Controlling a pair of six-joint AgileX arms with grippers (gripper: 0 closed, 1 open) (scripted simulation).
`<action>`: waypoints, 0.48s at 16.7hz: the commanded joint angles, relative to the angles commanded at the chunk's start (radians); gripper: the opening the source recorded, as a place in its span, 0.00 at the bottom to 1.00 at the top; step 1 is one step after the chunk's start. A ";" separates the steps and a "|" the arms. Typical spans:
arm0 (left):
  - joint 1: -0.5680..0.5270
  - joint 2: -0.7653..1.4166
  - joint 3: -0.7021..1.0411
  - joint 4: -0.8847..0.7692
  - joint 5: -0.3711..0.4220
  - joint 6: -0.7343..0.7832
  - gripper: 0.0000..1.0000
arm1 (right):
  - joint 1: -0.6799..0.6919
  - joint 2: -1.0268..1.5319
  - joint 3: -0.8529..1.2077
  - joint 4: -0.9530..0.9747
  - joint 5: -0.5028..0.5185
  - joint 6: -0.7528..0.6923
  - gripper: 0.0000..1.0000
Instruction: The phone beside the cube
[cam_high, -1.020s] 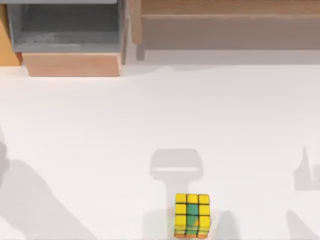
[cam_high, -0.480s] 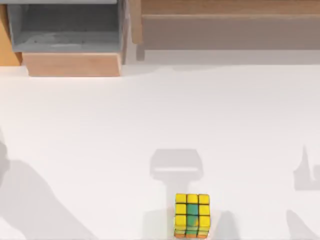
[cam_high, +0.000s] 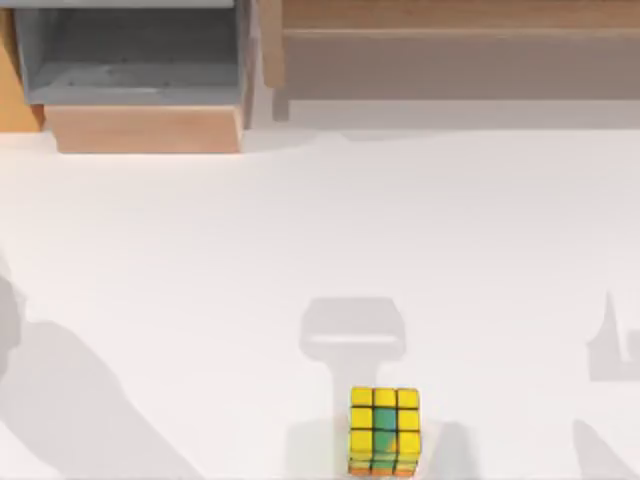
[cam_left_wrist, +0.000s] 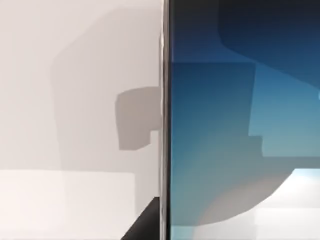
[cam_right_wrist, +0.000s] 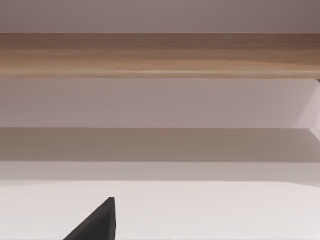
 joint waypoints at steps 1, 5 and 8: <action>0.000 0.000 0.000 0.000 0.000 0.000 0.00 | 0.000 0.000 0.000 0.000 0.000 0.000 1.00; -0.037 -0.066 0.044 -0.011 0.004 -0.029 0.00 | 0.000 0.000 0.000 0.000 0.000 0.000 1.00; -0.104 -0.145 0.069 -0.026 0.014 -0.088 0.00 | 0.000 0.000 0.000 0.000 0.000 0.000 1.00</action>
